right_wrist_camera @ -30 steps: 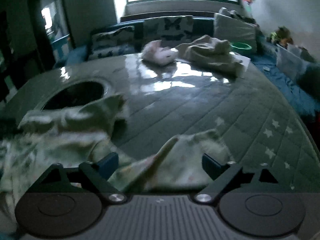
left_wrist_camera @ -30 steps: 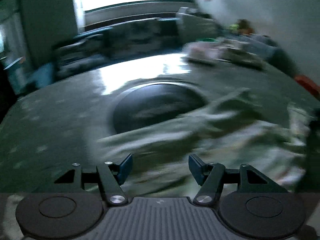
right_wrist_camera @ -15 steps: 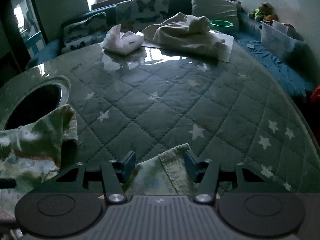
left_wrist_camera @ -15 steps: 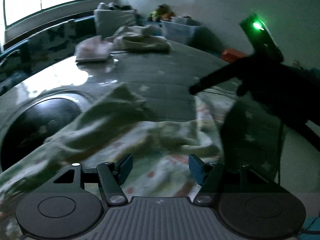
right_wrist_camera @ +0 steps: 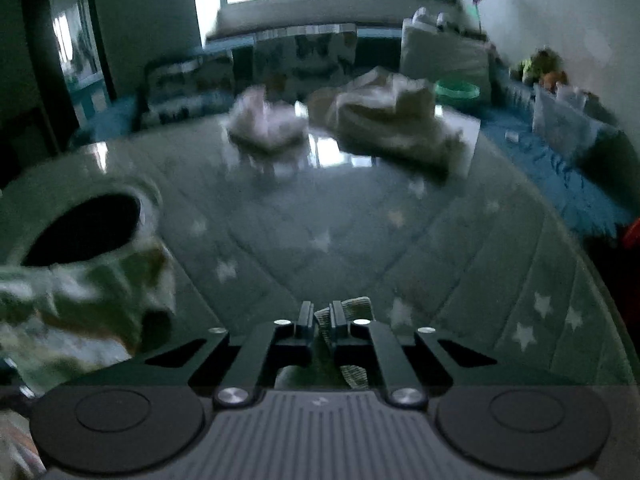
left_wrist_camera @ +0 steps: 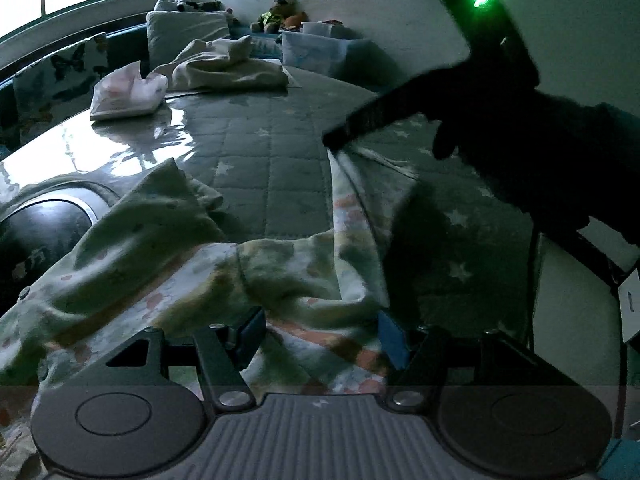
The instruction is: Fold clothes
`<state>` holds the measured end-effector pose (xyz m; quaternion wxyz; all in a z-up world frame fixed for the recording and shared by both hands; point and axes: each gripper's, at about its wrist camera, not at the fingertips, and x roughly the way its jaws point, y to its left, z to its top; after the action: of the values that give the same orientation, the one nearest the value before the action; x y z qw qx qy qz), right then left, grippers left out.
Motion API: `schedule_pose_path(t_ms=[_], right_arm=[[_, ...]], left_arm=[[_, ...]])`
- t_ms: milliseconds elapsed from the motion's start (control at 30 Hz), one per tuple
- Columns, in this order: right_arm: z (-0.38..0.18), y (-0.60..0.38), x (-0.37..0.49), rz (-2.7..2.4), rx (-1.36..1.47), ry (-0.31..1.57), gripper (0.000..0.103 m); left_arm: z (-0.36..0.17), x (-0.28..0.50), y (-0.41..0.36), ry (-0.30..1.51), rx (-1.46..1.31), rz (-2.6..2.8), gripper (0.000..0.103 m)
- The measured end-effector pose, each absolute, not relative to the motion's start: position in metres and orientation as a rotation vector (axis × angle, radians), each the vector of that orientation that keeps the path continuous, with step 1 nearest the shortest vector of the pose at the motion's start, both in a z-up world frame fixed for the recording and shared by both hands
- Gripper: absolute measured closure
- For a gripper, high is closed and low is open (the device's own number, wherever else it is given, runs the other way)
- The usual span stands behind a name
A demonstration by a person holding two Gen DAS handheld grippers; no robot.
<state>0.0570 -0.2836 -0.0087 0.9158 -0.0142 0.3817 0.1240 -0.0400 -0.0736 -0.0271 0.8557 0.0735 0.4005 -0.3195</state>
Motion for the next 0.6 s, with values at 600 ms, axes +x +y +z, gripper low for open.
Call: schedule_pose_path(t_ms=[600], right_arm=[[0.001,-0.364,-0.047,-0.001,0.061,0.771,0.094]], left_arm=[[-0.03,-0.047,-0.083,0.856,0.153,-0.792,0.038]])
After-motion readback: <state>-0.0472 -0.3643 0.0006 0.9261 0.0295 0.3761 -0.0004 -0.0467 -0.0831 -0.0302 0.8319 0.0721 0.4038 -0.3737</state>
